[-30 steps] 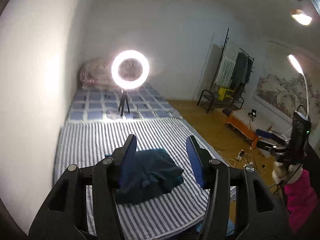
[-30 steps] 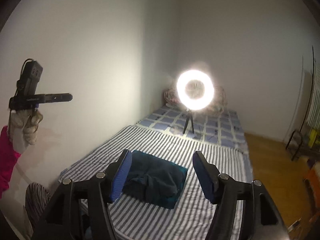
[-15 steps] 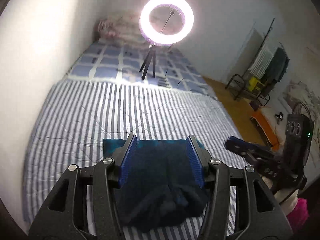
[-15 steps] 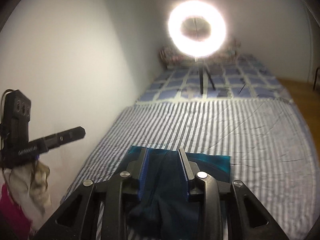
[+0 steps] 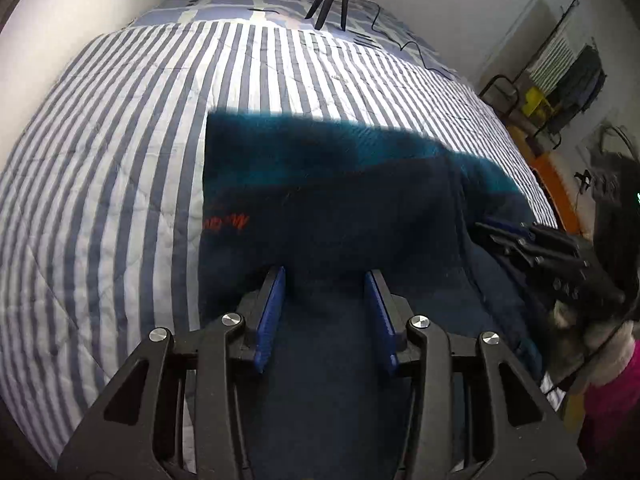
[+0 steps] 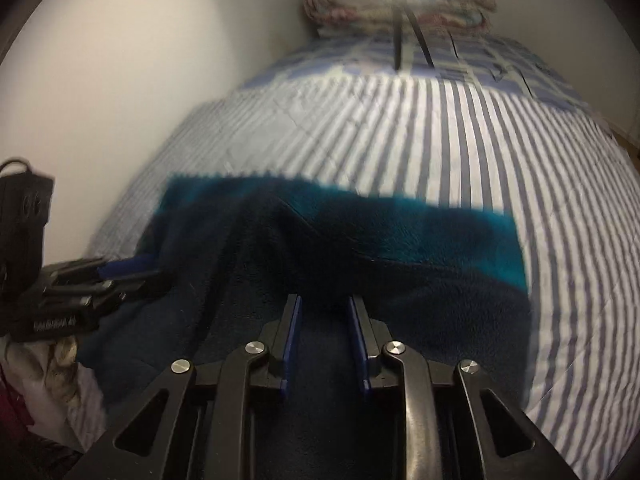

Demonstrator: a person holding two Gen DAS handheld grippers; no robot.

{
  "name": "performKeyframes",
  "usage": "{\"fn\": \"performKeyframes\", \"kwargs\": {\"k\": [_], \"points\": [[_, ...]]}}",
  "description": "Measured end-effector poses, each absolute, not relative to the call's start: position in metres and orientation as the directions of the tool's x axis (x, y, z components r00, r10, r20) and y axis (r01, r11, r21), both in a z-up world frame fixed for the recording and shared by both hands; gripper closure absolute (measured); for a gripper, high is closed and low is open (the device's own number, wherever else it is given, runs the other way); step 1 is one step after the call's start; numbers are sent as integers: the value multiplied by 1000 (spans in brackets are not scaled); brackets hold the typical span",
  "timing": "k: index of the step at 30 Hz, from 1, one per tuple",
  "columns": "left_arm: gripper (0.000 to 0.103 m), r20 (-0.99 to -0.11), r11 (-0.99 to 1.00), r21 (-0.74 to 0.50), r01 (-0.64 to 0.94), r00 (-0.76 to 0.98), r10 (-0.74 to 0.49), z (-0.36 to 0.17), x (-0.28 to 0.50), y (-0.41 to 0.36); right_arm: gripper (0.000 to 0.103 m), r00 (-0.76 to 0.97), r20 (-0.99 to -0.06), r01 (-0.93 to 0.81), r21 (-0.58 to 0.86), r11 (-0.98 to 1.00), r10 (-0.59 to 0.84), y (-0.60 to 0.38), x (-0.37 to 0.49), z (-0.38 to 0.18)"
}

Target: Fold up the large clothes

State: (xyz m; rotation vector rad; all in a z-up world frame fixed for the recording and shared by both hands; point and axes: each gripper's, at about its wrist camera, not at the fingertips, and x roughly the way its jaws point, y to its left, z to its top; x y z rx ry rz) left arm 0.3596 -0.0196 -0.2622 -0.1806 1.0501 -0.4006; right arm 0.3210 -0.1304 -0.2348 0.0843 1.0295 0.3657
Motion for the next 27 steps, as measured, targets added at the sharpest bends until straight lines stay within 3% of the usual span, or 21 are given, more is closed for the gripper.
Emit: {"fn": "performKeyframes", "kwargs": {"k": [2,4,7,9,13,17,19,20,21,24,27], "points": [[59,-812,915,-305,262,430,-394,-255,357,-22,81,472,-822,-260,214,942,317,-128,320,-226],[59,-804,921,-301,249,453,-386,-243,351,-15,80,500,-784,-249,278,928,369,-141,315,-208],[59,-779,919,-298,258,490,-390,-224,334,-9,66,581,-697,-193,384,903,420,-180,283,-185],[59,-755,906,-304,294,506,-418,-211,320,-12,44,629,-663,-102,448,888,406,-218,254,-184],[59,-723,866,-319,384,493,-485,-196,301,-38,43,628,-651,52,581,812,425,-272,215,-213],[59,-736,838,-318,444,441,-513,-202,296,-67,43,580,-640,96,668,738,504,-284,207,-242],[59,-745,830,-335,447,413,-523,-208,298,-74,50,561,-619,90,706,702,550,-281,208,-248],[59,-752,827,-342,446,398,-525,-213,300,-77,74,546,-608,76,720,689,576,-279,209,-247],[59,-758,827,-345,443,389,-524,-218,302,-78,89,526,-611,60,720,691,591,-273,210,-245],[59,-776,827,-357,434,355,-522,-233,305,-77,96,527,-715,-12,534,845,459,-251,209,-228],[59,-792,823,-386,417,308,-528,-256,304,-67,97,454,-781,35,496,867,429,-248,212,-256]]}}
